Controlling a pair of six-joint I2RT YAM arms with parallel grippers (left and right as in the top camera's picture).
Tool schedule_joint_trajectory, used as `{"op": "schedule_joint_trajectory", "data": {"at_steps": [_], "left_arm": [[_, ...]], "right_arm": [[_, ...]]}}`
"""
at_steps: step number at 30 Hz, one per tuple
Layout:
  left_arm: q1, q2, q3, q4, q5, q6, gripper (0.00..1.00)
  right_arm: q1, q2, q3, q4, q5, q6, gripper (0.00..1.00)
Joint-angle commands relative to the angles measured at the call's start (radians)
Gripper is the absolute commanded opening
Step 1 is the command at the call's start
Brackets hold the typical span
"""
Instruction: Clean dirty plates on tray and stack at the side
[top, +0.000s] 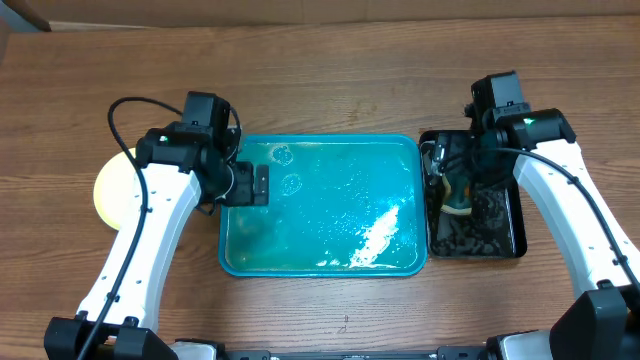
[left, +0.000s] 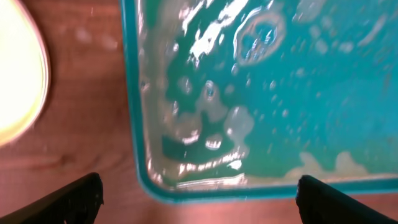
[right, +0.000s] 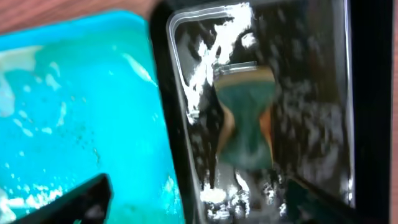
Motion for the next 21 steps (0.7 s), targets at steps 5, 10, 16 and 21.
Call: {"op": "schedule_joint_trajectory", "data": {"at_steps": [5,10,16,21], "left_arm": [[0.002,-0.052,-0.007,-0.082,0.03,-0.018,1.0],[0.002,-0.221,-0.115,-0.014,0.03,-0.017,1.0],[0.002,-0.533,-0.273,0.124,0.053,0.017,1.0],[0.002,-0.797,-0.381,0.228,0.052,0.005,1.0]], "right_arm": [[0.0,-0.061,-0.018,-0.059,0.012,0.047,1.0],[0.0,-0.245,-0.113,-0.005,0.013,0.047,1.0],[0.0,-0.575,-0.284,0.134,0.013,0.025,1.0],[0.0,-0.837,-0.389,0.189,0.039,0.002,1.0]]}}
